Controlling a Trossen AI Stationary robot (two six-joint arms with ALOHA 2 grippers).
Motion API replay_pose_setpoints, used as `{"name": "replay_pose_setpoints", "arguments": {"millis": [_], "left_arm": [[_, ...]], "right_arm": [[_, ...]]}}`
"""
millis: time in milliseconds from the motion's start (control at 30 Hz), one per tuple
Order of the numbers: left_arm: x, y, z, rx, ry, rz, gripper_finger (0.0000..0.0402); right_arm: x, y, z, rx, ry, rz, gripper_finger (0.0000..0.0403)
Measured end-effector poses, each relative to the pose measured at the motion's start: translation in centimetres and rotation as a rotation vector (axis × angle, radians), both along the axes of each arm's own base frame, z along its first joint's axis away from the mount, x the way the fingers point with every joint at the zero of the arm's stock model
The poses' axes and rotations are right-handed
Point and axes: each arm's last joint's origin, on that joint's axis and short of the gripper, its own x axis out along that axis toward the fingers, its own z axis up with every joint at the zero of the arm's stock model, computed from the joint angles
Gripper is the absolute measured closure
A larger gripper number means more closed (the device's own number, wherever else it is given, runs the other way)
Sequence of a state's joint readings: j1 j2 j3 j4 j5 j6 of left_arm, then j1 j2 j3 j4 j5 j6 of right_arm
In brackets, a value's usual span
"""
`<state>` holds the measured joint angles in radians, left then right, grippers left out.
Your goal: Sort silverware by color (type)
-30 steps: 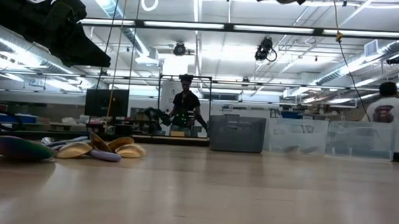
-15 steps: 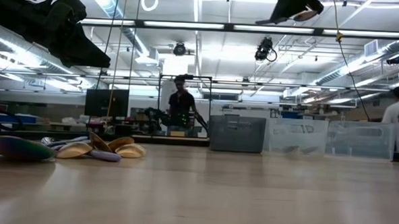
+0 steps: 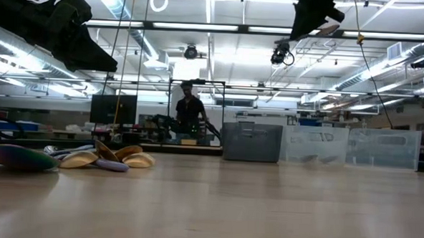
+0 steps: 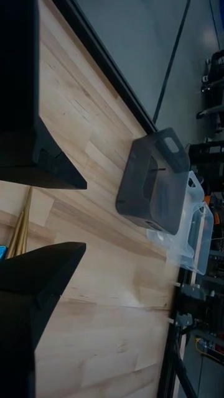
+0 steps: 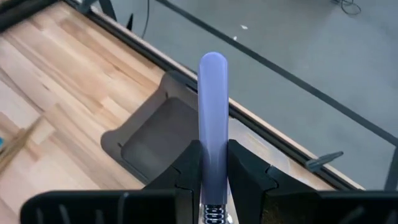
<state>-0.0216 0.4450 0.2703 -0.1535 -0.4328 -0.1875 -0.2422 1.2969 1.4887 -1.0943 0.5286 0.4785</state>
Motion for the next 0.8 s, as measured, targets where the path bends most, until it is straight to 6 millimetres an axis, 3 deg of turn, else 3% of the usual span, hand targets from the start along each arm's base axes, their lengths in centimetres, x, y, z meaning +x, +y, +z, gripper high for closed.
{"name": "replay_pose_setpoints", "arguments": {"millis": [300, 800], "left_arm": [[0.0, 0.0, -0.1, 0.000, 0.006, 0.000, 0.0246], [0.0, 0.0, -0.1, -0.001, 0.014, 0.001, 0.0246]], "right_arm": [[2.3, -1.3, -2.3, 0.053, 0.103, -0.013, 0.0332], [3.2, -2.8, -4.7, 0.031, 0.265, -0.131, 0.0332]]}}
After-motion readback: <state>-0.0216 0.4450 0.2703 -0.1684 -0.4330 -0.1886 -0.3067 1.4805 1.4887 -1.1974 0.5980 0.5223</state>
